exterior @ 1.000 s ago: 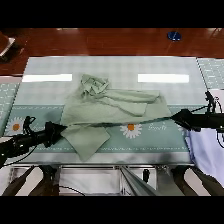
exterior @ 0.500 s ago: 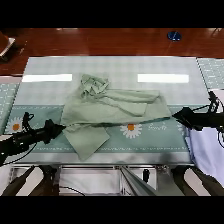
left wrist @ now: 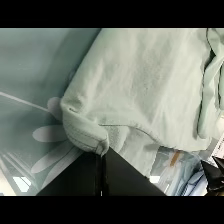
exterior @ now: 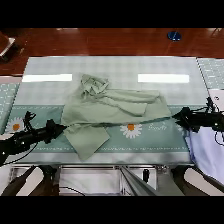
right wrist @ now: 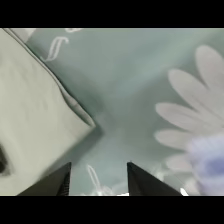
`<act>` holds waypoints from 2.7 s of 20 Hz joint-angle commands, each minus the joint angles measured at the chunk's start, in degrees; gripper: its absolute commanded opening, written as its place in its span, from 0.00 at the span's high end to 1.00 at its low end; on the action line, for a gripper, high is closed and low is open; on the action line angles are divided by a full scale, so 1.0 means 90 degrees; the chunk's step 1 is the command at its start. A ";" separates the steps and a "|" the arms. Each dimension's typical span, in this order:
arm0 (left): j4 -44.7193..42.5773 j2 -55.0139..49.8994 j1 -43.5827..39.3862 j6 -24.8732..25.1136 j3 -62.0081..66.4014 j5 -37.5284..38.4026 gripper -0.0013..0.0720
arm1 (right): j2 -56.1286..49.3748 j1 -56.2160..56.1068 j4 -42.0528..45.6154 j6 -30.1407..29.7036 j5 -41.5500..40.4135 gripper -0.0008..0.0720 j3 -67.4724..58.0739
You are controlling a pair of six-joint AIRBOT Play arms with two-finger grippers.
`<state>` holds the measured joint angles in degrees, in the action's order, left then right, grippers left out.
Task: Fold the shirts.
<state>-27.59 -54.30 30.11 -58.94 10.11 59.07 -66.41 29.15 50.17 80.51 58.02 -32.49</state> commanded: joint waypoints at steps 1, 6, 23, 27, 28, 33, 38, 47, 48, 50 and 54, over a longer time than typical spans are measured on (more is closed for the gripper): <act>0.0002 0.0002 -0.0002 -0.0002 0.0007 0.0002 0.96 | -0.0772 -0.0182 -0.0869 -0.0551 -0.0002 0.43 -0.0313; 0.0002 0.0002 -0.0002 -0.0002 0.0007 -0.0012 0.96 | -0.1668 -0.1100 -0.0923 -0.0493 -0.0080 0.44 -0.1132; -0.1542 0.0342 -0.0826 -0.1299 0.9350 0.0850 0.96 | 0.0260 -0.1751 0.0614 0.0491 0.2016 0.95 -0.9471; -0.3249 0.1022 -0.0828 -0.1741 1.0754 0.0845 0.96 | 0.1637 -0.1751 0.1494 0.0495 0.2497 0.95 -0.9483; -0.3402 0.1212 -0.0831 -0.1775 1.0877 0.0843 0.96 | 0.1904 -0.1751 0.1569 0.0491 0.2550 0.95 -0.9483; -0.4609 0.2246 -0.1370 -0.1899 1.0943 0.0962 0.96 | 0.2810 -0.1751 0.1821 0.0597 0.2948 0.95 -0.9483; -0.6076 0.2550 -0.2720 -0.2205 1.0542 0.1387 0.96 | 0.2919 -0.1751 0.1824 0.0682 0.3949 0.95 -0.9272; -0.5481 0.1302 -0.2834 -0.2701 0.7774 0.0226 0.96 | 0.2552 -0.1756 0.0845 0.0357 0.2657 0.95 -0.5719; -0.5170 0.0857 -0.2834 -0.2701 0.7643 0.0097 0.96 | 0.2300 -0.1756 0.0668 0.0209 0.2402 0.95 -0.5309; -0.4755 -0.0126 -0.2849 -0.2701 0.7584 -0.0095 0.96 | 0.1513 -0.1756 0.0374 -0.0126 0.1894 0.95 -0.4758; -0.4384 -0.1914 -0.3002 -0.2703 0.7587 -0.0950 0.96 | -0.0435 -0.1756 -0.0104 -0.0551 0.1001 0.95 -0.4736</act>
<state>-71.16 -61.08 3.84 -83.00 79.22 56.66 -59.83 13.37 53.80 79.00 74.35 -77.45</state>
